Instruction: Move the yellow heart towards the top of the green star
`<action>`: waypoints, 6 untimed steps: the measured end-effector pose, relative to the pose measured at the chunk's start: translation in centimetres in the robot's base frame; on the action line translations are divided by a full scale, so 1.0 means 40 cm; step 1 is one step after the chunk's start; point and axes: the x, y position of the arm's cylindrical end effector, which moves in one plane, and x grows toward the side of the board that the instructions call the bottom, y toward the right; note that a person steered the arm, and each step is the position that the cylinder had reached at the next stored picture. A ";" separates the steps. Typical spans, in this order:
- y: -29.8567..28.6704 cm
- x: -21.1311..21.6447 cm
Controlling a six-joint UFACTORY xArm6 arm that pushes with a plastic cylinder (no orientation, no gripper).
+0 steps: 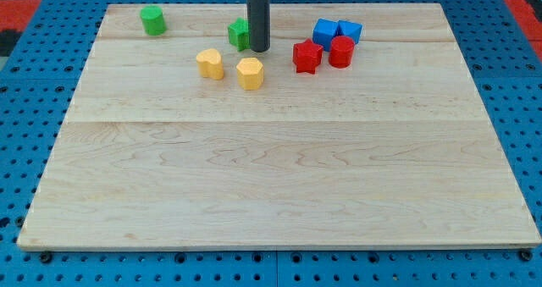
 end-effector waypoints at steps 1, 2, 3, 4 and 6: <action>0.000 0.000; 0.007 0.038; 0.009 0.098; -0.015 0.200; -0.151 0.146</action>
